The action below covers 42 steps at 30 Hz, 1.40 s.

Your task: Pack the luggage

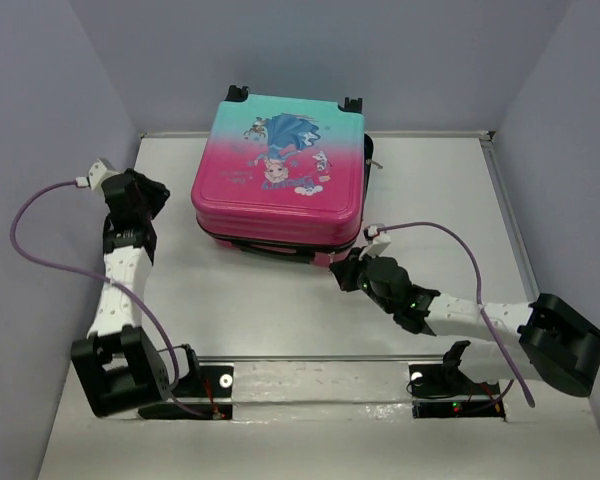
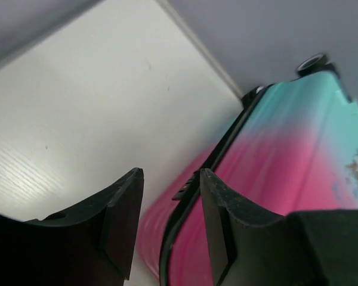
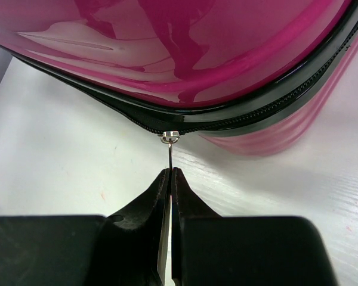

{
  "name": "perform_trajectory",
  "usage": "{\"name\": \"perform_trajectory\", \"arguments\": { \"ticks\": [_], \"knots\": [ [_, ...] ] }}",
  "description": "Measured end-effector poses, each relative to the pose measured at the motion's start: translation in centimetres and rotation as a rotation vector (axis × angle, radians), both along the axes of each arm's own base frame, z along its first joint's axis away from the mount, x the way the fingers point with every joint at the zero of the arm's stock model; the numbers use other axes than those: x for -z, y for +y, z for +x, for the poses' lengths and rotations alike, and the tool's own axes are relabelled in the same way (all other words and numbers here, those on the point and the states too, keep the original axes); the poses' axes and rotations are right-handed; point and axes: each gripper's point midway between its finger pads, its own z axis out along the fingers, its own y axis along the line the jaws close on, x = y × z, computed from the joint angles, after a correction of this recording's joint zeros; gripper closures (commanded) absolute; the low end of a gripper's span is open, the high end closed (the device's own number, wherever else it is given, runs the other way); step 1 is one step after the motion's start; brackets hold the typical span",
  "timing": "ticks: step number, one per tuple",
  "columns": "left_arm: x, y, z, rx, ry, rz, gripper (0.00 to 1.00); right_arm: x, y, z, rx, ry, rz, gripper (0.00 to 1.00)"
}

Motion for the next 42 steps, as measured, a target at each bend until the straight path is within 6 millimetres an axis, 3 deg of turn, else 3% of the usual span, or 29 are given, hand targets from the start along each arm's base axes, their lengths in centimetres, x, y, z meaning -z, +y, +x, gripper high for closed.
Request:
{"name": "perform_trajectory", "arguments": {
  "ticks": [5,11,15,18,21,24,26,31,35,37,40,41,42],
  "knots": [
    [7.7,-1.3,2.5,0.084,0.182,-0.134,0.48,0.1,0.4,-0.1,-0.01,-0.005,-0.019,0.93],
    [11.1,-4.7,4.2,0.175,0.247,-0.182,0.48,0.3,1.8,0.1,-0.026,-0.017,-0.079,0.93],
    [10.9,-6.2,5.0,0.18,0.216,-0.148,0.48,0.1,3.7,0.6,-0.044,-0.029,-0.132,0.93],
    [10.1,-9.0,4.5,0.23,0.171,-0.143,0.48,0.1,6.4,0.9,-0.082,-0.042,-0.179,0.93],
    [9.4,-12.4,2.6,0.324,0.139,-0.151,0.48,0.4,10.6,0.5,-0.156,-0.069,-0.235,0.93],
    [8.3,-14.6,0.8,0.415,0.122,-0.153,0.48,0.5,15.7,-0.9,-0.264,-0.114,-0.266,0.93],
    [7.5,-15.0,0.1,0.445,0.115,-0.14,0.48,0.7,18.2,-1.8,-0.315,-0.142,-0.28,0.93],
    [6.1,-14.2,-1.2,0.446,0.112,-0.1,0.44,1.3,21.3,-1.7,-0.359,-0.19,-0.287,0.93],
    [3.7,-14.0,-1.4,0.451,0.074,-0.063,0.36,1.0,21.9,-1.8,-0.386,-0.225,-0.264,0.93],
    [2.9,-14.0,-1.2,0.453,0.06,-0.063,0.2,1.2,21.2,-2.4,-0.402,-0.233,-0.246,0.93],
    [1.3,-15.5,-1.0,0.507,0.038,-0.072,0.01,0.9,17.4,-4.9,-0.461,-0.216,-0.202,0.93],
    [0.6,-16.0,-0.8,0.52,0.031,-0.072,0.01,0.0,15.3,-6.1,-0.48,-0.207,-0.185,0.93],
    [-0.3,-16.5,-0.3,0.533,0.017,-0.067,0.01,-1.5,13.2,-7.2,-0.5,-0.211,-0.156,0.85]
  ]
}}
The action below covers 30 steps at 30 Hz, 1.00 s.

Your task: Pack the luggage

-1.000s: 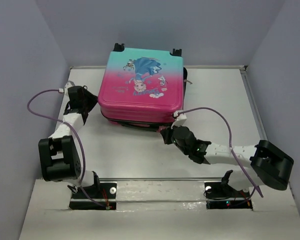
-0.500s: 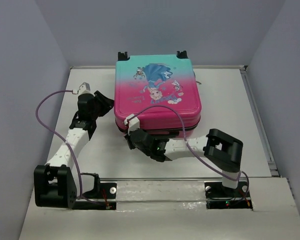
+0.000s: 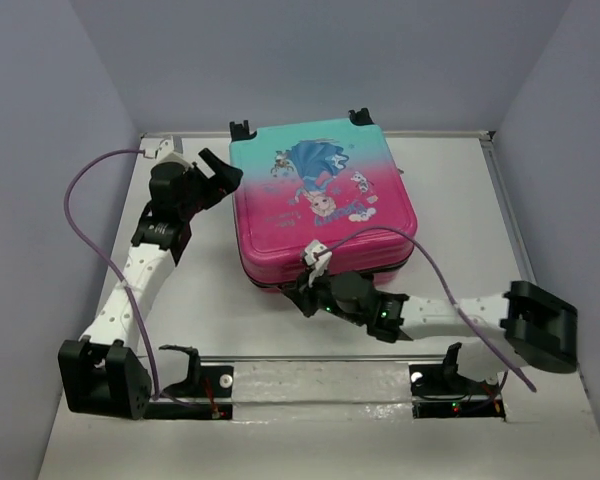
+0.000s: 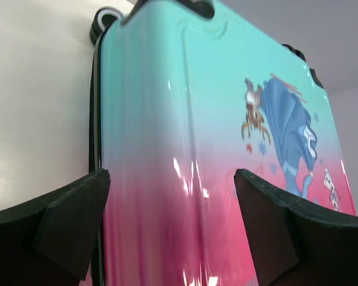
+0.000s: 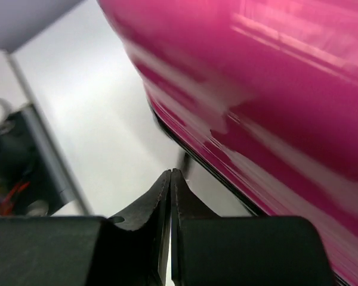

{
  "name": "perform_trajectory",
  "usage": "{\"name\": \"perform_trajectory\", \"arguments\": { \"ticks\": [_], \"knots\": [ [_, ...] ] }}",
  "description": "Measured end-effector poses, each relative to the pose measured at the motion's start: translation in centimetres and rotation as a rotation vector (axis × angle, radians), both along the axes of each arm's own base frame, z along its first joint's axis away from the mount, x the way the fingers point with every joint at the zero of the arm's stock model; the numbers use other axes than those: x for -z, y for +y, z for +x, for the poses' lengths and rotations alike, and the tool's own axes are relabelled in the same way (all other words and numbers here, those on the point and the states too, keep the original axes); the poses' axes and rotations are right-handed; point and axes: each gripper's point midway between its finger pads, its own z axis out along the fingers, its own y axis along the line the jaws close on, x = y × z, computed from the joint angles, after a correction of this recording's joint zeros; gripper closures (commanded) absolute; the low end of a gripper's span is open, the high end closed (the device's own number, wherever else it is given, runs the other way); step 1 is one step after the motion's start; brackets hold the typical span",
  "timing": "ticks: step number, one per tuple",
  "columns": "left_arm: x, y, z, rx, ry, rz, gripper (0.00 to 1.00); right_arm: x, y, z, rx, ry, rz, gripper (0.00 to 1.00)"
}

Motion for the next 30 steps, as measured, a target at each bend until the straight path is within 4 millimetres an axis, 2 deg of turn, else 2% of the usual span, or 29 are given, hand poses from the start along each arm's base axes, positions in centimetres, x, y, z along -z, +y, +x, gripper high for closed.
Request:
{"name": "perform_trajectory", "arguments": {
  "ticks": [2,3,4,5,8,9,11,15,18,21,25,30],
  "knots": [
    [-1.1,-0.1,0.9,-0.001,-0.012,0.006,0.01,-2.3,-1.7,-1.3,-0.029,0.006,0.046,0.46],
    [-2.2,-0.1,1.8,-0.007,-0.02,0.013,0.01,-3.6,-2.4,-2.1,-0.048,0.009,0.068,0.23],
    [-2.8,-0.1,2.6,-0.011,-0.024,0.018,0.01,-4.7,-3.1,-2.9,-0.068,0.019,0.093,0.18],
    [-4.2,-0.1,4.4,-0.015,-0.049,0.025,0.01,-5.2,-3.9,-3.5,-0.079,0.028,0.106,0.15],
    [-6.1,-0.5,8.6,-0.012,-0.066,0.044,0.01,-4.8,-6.2,-4.7,-0.085,0.068,0.101,0.17],
    [-6.0,-0.6,9.7,-0.012,-0.064,0.052,0.01,-3.8,-7.3,-4.8,-0.069,0.091,0.079,0.17],
    [-5.3,-0.9,12.7,-0.007,-0.032,0.077,0.01,-2.1,-9.1,-4.6,-0.023,0.133,0.038,0.18],
    [-1.8,-0.9,17.0,-0.004,0.051,0.122,0.01,0.3,-12.7,-3.1,0.1,0.203,-0.013,0.18],
    [1.6,-0.6,18.8,-0.003,0.133,0.149,0.01,0.9,-13.8,-2.6,0.146,0.229,-0.033,0.14],
    [3.9,-0.4,20.7,0.01,0.194,0.156,0.01,1.7,-14.5,-2.6,0.177,0.257,-0.058,0.11],
    [5.3,-1.0,23.1,0.046,0.202,0.132,0.01,2.6,-15.6,-2.0,0.24,0.291,-0.072,0.1],
    [4.8,-2.1,23.7,0.091,0.179,0.046,0.01,4.1,-17.5,-0.7,0.321,0.316,-0.09,0.1]
  ]
}}
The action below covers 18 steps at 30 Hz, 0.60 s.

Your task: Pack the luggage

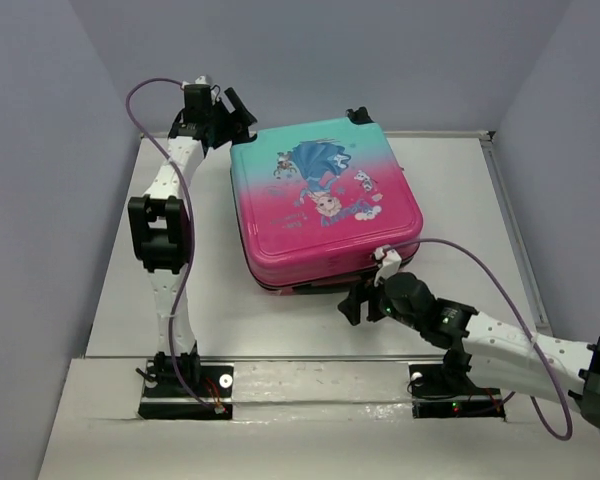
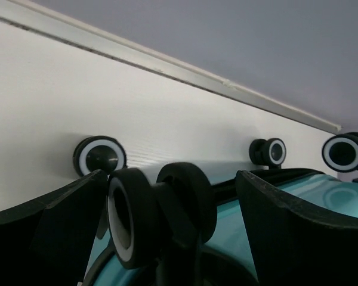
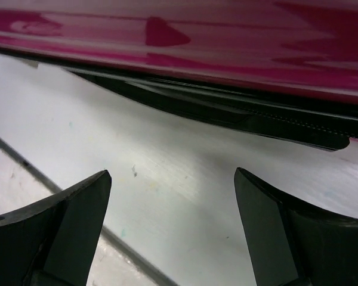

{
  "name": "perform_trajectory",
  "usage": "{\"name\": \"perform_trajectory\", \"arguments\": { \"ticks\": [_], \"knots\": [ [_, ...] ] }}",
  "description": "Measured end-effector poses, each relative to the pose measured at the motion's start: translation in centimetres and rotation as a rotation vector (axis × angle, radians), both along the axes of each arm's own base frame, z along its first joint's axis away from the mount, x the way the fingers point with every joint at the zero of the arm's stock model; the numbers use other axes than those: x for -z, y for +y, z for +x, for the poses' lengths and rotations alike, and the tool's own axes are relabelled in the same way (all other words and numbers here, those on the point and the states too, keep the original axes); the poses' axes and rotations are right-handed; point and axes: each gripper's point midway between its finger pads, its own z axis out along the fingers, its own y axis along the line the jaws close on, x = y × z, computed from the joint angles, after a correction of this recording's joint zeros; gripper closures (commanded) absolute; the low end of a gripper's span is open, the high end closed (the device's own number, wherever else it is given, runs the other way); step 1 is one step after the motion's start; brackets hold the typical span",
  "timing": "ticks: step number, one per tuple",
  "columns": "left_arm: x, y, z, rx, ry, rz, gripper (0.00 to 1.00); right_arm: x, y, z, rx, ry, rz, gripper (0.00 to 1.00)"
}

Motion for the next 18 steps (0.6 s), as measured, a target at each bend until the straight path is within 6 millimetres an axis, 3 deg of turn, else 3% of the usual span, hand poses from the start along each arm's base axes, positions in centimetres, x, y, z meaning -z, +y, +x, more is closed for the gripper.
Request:
{"name": "perform_trajectory", "arguments": {
  "ticks": [3,6,7,10,12,14,18],
  "knots": [
    [-0.4,-1.0,0.9,0.017,-0.024,-0.054,0.06,0.4,-1.6,1.9,0.081,0.012,-0.005,0.1],
    [-0.3,-1.9,1.6,0.026,-0.043,-0.109,0.41,1.1,-3.3,3.8,0.165,0.03,-0.021,0.12],
    [-0.4,-2.1,1.7,0.022,-0.045,-0.137,0.65,1.3,-3.8,4.6,0.195,0.037,-0.019,0.12],
    [-1.0,-1.1,2.3,-0.022,-0.079,-0.194,0.93,1.5,-5.0,6.1,0.243,0.047,-0.016,0.13],
    [-0.3,-0.7,2.3,-0.039,-0.093,-0.211,0.94,1.4,-5.6,7.3,0.269,0.052,-0.011,0.14],
    [-0.9,0.1,1.7,-0.092,-0.131,-0.246,0.94,1.3,-6.2,8.6,0.294,0.06,0.001,0.14],
    [-0.5,2.8,-1.1,-0.201,-0.156,-0.254,0.94,0.8,-7.6,12.6,0.34,0.082,0.02,0.14]
  ]
}}
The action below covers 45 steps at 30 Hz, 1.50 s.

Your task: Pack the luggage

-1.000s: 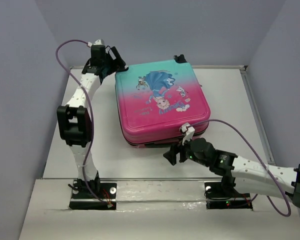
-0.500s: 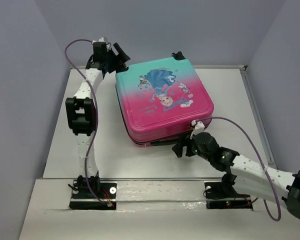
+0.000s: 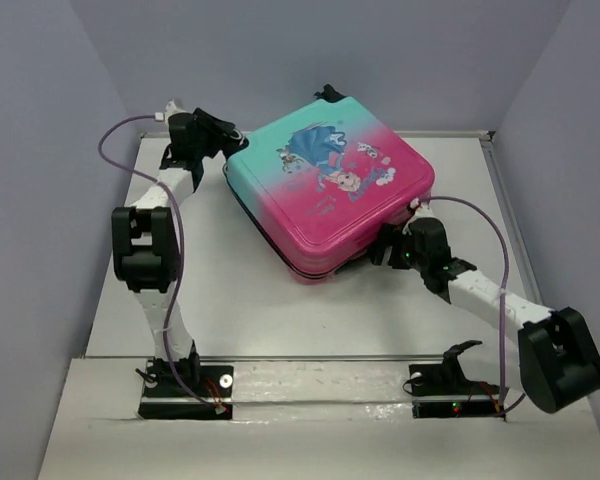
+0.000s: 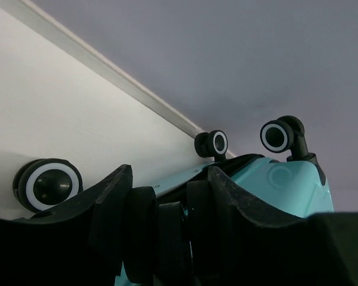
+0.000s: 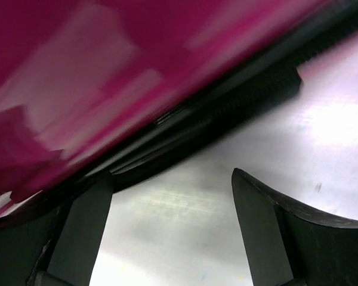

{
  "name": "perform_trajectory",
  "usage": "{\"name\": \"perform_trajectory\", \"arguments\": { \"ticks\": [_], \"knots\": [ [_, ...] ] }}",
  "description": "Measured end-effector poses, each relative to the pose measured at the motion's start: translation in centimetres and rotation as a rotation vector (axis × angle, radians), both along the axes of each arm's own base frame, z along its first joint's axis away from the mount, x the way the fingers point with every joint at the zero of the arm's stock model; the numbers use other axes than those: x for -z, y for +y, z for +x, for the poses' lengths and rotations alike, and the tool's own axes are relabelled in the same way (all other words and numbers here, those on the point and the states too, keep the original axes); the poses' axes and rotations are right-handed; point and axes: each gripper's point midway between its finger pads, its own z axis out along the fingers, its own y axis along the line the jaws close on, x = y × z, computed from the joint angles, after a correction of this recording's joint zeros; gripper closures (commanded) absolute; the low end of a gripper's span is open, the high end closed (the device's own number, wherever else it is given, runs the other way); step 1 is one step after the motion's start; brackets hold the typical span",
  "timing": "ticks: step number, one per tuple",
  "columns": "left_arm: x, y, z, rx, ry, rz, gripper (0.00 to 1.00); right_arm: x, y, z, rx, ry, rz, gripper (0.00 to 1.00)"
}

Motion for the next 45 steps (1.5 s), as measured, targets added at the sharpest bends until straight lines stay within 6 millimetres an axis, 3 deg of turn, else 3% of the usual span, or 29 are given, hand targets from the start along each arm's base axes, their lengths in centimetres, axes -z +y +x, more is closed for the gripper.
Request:
{"name": "perform_trajectory", "arguments": {
  "ticks": [3,4,6,7,9,14,17,20,23,25,26,29,33,35,38,40,42,45],
  "knots": [
    [0.1,3.9,-3.3,-0.125,0.004,0.009,0.92,-0.3,-0.7,2.5,0.007,0.005,-0.022,0.14],
    [0.1,5.0,-4.3,-0.159,0.003,0.012,0.83,-0.4,-0.7,3.3,0.007,0.009,-0.028,0.13],
    [0.3,6.7,-6.1,-0.226,0.01,0.018,0.52,-0.6,-0.6,5.0,0.006,0.011,-0.036,0.11],
    [0.3,7.6,-7.1,-0.262,0.012,0.021,0.24,-0.7,-0.6,5.6,0.006,0.01,-0.037,0.11],
    [0.4,8.5,-8.1,-0.293,0.016,0.035,0.01,-1.0,-0.4,6.3,0.003,0.003,-0.032,0.1],
    [-1.0,8.3,-9.6,-0.251,0.016,0.077,0.01,-2.5,0.1,5.2,-0.038,-0.046,0.005,0.09],
    [-3.7,9.3,-11.2,-0.267,0.005,0.141,0.01,-4.3,0.7,3.4,-0.082,-0.105,0.051,0.09],
    [-9.3,9.9,-13.2,-0.298,-0.107,0.183,0.01,-6.2,1.5,1.6,-0.132,-0.178,0.105,0.13],
    [-17.6,8.9,-18.1,-0.315,-0.324,0.187,0.01,-6.4,2.0,0.1,-0.166,-0.195,0.14,0.17],
    [-19.6,7.0,-21.6,-0.285,-0.412,0.171,0.01,-5.9,2.4,-0.7,-0.183,-0.183,0.151,0.19],
    [-20.0,5.4,-24.4,-0.246,-0.478,0.151,0.01,-5.6,2.7,-1.2,-0.198,-0.173,0.155,0.19],
    [-15.6,3.2,-29.3,-0.167,-0.485,0.131,0.04,-5.1,3.5,-2.4,-0.237,-0.163,0.164,0.2],
    [-5.1,4.6,-31.5,-0.217,-0.301,0.153,0.1,-5.1,3.8,-2.9,-0.254,-0.162,0.17,0.2],
    [-2.0,5.2,-32.5,-0.239,-0.229,0.164,0.18,-5.2,3.9,-2.9,-0.255,-0.165,0.17,0.2],
    [-1.6,5.2,-33.2,-0.234,-0.219,0.151,0.27,-4.9,3.9,-2.9,-0.257,-0.154,0.167,0.21],
    [-2.2,4.4,-33.4,-0.194,-0.245,0.13,0.35,-4.5,4.2,-3.0,-0.264,-0.143,0.165,0.26],
    [-2.4,3.2,-33.4,-0.137,-0.267,0.107,0.36,-4.2,4.5,-3.1,-0.272,-0.133,0.165,0.27],
    [0.7,0.4,-33.5,-0.016,-0.216,0.109,0.41,-4.0,6.0,-3.8,-0.312,-0.129,0.165,0.28]
  ]
}}
